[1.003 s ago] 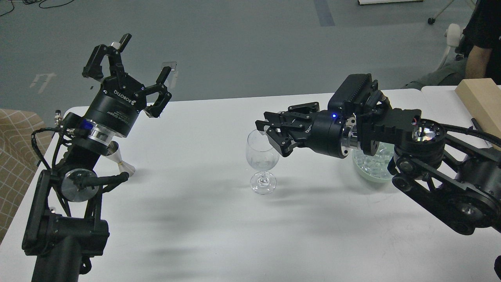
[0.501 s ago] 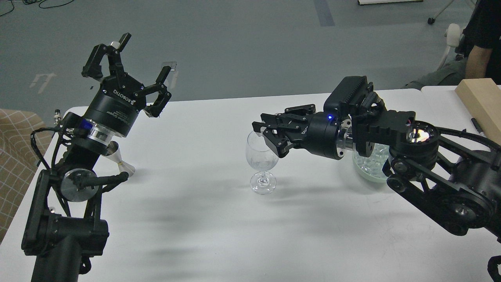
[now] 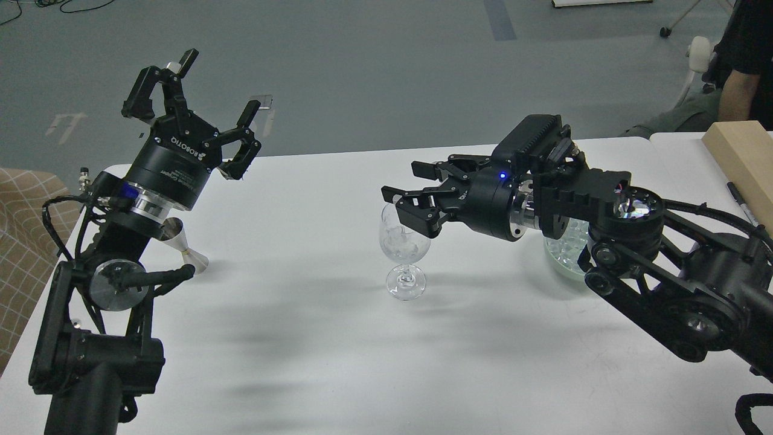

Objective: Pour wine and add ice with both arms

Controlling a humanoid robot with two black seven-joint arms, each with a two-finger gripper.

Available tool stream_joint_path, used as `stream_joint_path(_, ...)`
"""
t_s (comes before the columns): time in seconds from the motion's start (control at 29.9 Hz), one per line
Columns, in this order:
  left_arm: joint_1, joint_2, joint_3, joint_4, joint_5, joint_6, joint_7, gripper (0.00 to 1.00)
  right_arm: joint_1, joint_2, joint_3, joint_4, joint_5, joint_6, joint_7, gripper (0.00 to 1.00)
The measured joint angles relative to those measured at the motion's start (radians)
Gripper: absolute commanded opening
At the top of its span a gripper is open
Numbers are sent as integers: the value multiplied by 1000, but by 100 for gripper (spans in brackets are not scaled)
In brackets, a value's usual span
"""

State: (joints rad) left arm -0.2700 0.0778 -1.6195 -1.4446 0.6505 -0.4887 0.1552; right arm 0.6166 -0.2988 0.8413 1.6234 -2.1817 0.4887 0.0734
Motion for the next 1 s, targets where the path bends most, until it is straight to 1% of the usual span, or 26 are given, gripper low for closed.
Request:
stream_joint_path(0.13,0,0,0,0,0,0,0,98,-1,1,1,0,0,0,-1,66)
stream_joint_path(0.2,0,0,0,0,0,0,0,98,-1,1,1,0,0,0,-1,68)
stream_joint_path(0.3,0,0,1,1,0,0,0,98,-1,1,5,0,0,0,-1,79)
stream_joint_path(0.33,0,0,1,1,0,0,0,98,-1,1,10,0,0,0,-1,89)
stream_joint_path(0.37,0,0,1,1,0,0,0,98,-1,2,17,0,0,0,-1,96)
stream_joint_path(0.4,-1,0,2,1,0,0,0,98,-2,5,33,0,0,0,-1,99)
stream_joint_path(0.47,-4,0,2,1,0,0,1,98,-4,24,81,-1,0,0,-1,100)
stream_joint_path(0.57,-6,0,4,4,0,0,1,98,-20,82,208,-9,4,0,-1,100)
stream_joint_path(0.74,-12,-1,7,6,0,0,1,98,-35,99,375,-14,217,0,-2,100)
stream_joint_path(1.0,-14,-1,15,12,8,2,1,98,-124,104,524,-4,447,0,10,100)
